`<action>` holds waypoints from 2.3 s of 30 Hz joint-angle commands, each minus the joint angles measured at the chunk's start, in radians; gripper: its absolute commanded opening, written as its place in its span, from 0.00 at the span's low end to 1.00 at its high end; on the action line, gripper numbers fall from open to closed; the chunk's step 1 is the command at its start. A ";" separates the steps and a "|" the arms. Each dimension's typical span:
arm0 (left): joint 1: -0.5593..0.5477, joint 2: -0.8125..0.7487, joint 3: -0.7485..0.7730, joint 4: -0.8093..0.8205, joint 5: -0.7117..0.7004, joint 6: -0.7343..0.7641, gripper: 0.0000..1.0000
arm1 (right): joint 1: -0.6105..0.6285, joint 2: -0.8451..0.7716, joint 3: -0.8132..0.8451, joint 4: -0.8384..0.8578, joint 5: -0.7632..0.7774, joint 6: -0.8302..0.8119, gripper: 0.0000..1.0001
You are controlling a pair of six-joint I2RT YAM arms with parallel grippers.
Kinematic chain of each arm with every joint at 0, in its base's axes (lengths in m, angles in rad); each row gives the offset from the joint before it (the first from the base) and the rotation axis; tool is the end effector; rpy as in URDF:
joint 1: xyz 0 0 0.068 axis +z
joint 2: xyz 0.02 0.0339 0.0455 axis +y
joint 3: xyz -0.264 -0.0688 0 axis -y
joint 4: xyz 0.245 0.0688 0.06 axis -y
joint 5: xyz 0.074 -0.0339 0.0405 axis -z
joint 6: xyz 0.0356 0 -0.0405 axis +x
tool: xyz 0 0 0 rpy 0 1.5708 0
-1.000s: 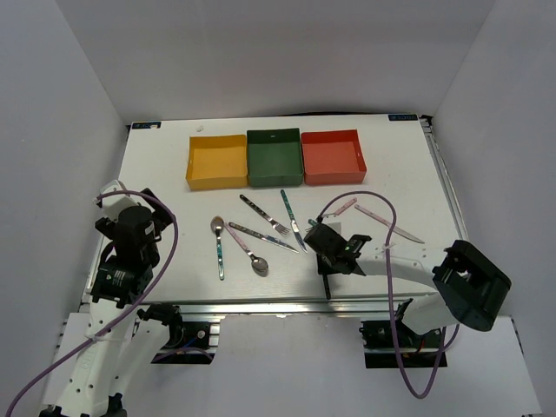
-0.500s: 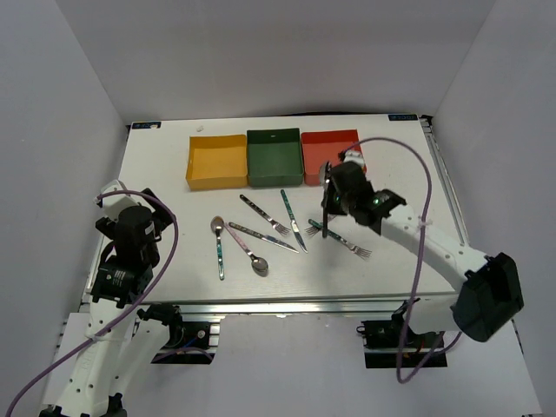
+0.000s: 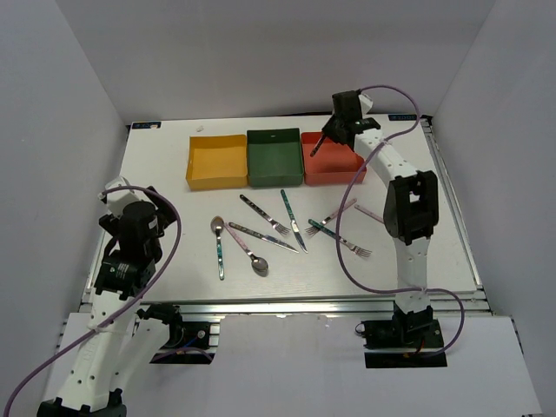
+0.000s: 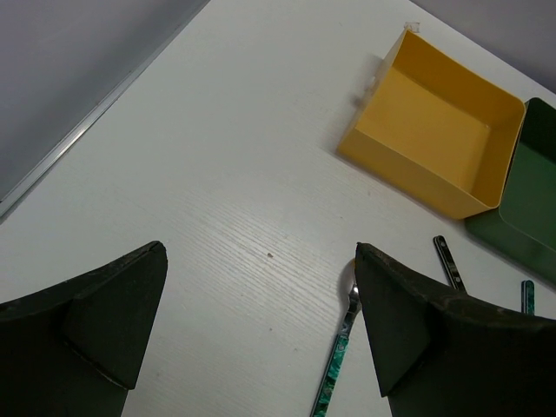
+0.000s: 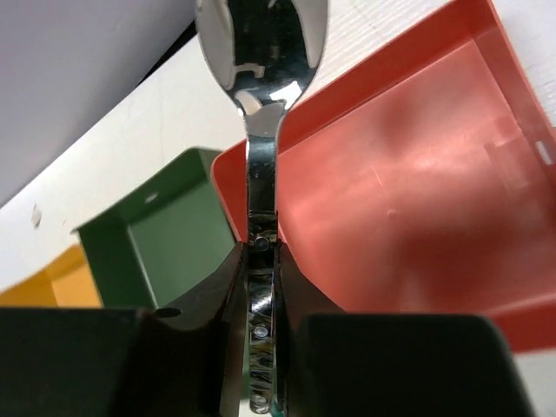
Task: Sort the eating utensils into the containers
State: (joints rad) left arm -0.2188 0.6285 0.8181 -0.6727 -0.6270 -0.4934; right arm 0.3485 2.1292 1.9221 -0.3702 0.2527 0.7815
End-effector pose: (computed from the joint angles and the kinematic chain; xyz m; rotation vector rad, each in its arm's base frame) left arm 0.1283 -0.0071 0.3260 -0.6370 1.8544 0.1790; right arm 0.4757 0.1634 0.2865 0.6059 2.0662 0.3930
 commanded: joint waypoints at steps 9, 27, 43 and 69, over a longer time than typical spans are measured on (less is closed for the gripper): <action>-0.002 0.017 -0.002 0.012 0.013 0.013 0.98 | -0.008 0.101 0.066 -0.029 0.077 0.148 0.29; -0.002 0.103 0.010 0.007 0.042 0.019 0.98 | 0.266 -0.120 0.080 -0.238 0.012 -0.327 0.84; -0.292 0.614 -0.166 0.154 0.323 -0.326 0.95 | 0.521 -0.727 -0.755 -0.044 0.063 -0.241 0.86; -0.396 0.208 -0.391 0.309 0.392 -0.367 0.00 | 0.521 -0.722 -1.026 0.542 -0.492 -0.078 0.88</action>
State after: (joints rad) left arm -0.5964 0.9527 0.4404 -0.4080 -0.2722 -0.8619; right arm 0.8661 1.3357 0.8890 -0.0345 -0.1184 0.6159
